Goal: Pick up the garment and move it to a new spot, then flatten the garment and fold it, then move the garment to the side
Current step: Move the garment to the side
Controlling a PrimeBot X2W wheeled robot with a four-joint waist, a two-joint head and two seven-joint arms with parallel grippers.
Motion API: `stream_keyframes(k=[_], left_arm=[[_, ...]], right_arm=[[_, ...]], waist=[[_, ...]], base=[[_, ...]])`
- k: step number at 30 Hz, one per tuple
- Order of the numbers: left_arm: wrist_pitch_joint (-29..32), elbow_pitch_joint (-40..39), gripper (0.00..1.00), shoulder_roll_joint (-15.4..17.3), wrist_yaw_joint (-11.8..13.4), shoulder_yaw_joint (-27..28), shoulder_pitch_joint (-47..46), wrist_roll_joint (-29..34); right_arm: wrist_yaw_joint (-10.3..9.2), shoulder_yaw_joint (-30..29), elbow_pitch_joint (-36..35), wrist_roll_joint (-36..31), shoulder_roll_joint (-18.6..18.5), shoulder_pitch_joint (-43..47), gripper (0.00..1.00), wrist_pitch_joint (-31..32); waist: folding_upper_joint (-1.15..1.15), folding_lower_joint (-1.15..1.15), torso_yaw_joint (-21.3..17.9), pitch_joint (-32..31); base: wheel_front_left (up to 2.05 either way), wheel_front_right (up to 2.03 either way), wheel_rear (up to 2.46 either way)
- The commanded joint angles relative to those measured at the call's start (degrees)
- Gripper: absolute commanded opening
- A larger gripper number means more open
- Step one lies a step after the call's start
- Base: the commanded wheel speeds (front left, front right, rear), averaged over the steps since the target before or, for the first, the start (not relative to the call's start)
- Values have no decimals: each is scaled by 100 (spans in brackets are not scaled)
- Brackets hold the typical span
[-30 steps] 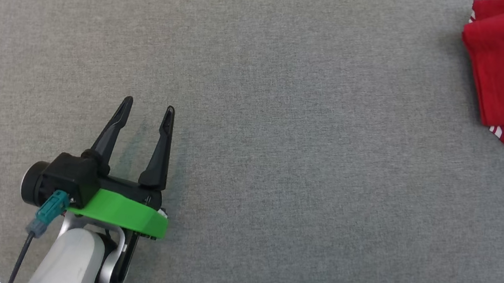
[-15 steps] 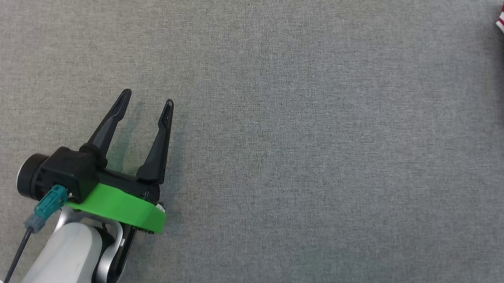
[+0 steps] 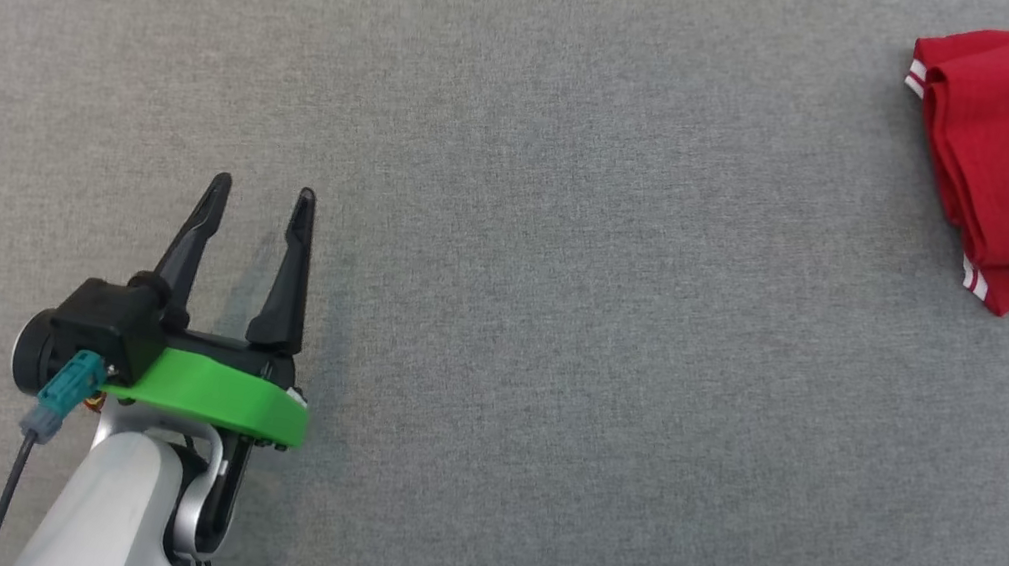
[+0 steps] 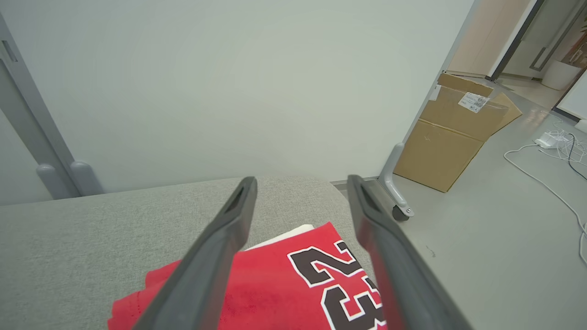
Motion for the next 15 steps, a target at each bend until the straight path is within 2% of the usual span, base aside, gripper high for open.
stream_keyframes(k=[1, 9, 15], left_arm=[[-43, 84, 100, 0, 35, 73, -56, -55], [-90, 769, 100, -75, 110, 370, 65, -249], [-92, 1031, 100, -164, 130, 629, 328, -264]], right_arm=[[-10, 106, -39, 74, 103, 198, 100, -86], [-10, 656, -247, 368, 664, 978, 100, -631], [-10, 802, -526, 434, 1052, 1711, 100, -910]], waist=[[0, 0, -45, -375], [0, 0, 93, -1094], [0, 0, 335, -1498]], base=[[0, 0, 0], [0, 0, 0], [0, 0, 0]])
